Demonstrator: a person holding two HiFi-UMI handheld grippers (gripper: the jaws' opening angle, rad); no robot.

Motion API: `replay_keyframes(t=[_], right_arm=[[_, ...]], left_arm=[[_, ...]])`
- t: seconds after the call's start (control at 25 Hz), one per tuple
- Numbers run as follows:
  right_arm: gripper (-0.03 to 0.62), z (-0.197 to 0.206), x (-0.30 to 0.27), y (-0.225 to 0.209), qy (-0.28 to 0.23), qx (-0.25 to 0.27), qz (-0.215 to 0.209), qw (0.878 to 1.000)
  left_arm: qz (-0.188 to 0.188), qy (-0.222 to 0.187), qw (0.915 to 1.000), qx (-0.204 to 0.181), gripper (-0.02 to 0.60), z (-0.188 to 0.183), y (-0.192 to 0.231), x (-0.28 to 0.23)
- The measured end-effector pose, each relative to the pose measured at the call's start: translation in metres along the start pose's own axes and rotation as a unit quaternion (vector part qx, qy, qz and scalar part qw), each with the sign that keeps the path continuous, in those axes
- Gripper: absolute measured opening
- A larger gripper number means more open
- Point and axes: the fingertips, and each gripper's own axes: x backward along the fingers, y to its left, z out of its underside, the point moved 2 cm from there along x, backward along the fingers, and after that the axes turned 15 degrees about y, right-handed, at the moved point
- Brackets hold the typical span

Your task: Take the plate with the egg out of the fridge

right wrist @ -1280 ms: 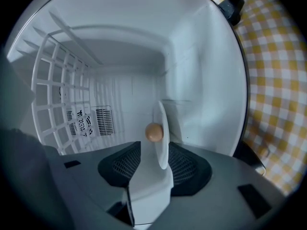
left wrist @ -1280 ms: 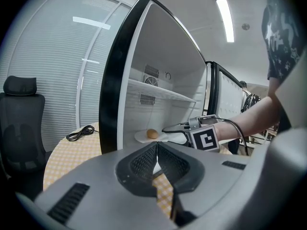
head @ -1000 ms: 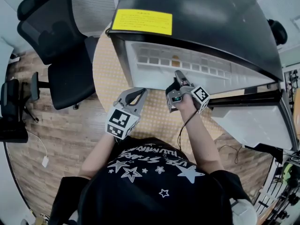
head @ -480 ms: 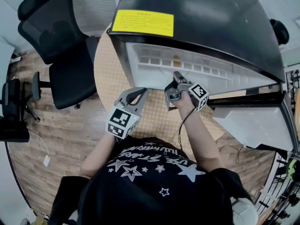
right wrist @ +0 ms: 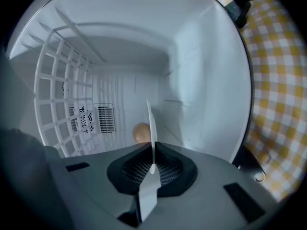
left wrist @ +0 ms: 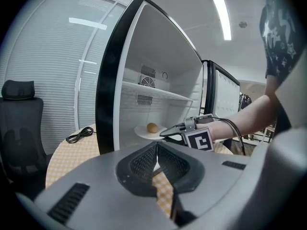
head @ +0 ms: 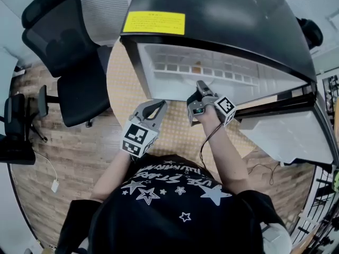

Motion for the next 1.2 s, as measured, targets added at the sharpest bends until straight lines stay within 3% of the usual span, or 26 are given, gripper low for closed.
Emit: replay_keyframes(t=[0.44, 0.96, 1.2], right_arm=[[0.032, 0.024, 0.049, 0.000, 0.020, -0.004, -0.013, 1.000], [0.034, 0.054, 0.128, -0.018, 0.071, 0.010, -0.008, 0.997], [0.034, 0.063, 0.163, -0.020, 0.099, 0.021, -0.025, 0.995]], left_arm=[[-0.025, -0.010, 0.9996, -0.004, 0.009, 0.000, -0.021, 0.027], [-0.050, -0.010, 0.9987, -0.008, 0.009, 0.009, -0.086, 0.047], [-0.074, -0.023, 0.9970, -0.001, 0.009, 0.011, -0.117, 0.061]])
